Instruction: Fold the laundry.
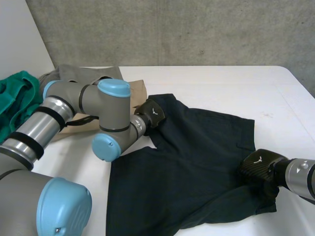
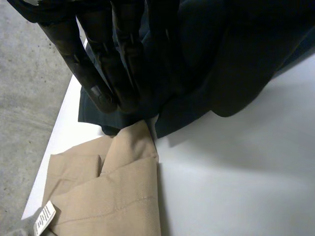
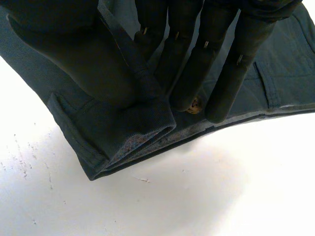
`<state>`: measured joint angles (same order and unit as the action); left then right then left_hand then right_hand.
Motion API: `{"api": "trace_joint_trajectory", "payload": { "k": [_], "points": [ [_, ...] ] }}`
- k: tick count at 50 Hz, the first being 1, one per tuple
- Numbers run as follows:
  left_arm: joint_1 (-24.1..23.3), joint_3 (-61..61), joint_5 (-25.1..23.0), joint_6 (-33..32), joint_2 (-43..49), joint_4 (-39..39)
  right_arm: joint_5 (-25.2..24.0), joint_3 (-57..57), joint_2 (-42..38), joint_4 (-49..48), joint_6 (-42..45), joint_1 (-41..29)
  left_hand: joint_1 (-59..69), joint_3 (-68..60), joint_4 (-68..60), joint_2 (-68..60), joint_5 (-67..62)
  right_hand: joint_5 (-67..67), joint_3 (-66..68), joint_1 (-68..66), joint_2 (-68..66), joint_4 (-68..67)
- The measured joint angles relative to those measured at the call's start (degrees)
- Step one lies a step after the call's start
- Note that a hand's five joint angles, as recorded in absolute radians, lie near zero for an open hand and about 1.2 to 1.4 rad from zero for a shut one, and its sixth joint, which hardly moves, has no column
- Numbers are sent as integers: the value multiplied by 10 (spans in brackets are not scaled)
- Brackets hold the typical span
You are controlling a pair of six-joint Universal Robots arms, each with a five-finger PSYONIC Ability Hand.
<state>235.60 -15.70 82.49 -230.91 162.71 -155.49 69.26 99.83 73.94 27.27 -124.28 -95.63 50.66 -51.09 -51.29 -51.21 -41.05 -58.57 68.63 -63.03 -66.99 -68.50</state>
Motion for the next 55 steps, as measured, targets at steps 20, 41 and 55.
{"api": "trace_joint_trajectory", "payload": {
  "k": [20,41,55],
  "points": [
    [-14,43,33,-68,32,-2,-13,0,23,5,-10,15,144,-168,-171,-172,-164,0,0,0,0,0],
    [-28,-178,206,-34,-128,-30,-23,0,25,8,-18,8,-222,167,160,169,160,0,0,0,0,0],
    [4,-364,189,164,-354,12,-24,-9,25,-31,-113,-7,-399,393,399,396,383,0,0,0,0,0]
  ]
}}
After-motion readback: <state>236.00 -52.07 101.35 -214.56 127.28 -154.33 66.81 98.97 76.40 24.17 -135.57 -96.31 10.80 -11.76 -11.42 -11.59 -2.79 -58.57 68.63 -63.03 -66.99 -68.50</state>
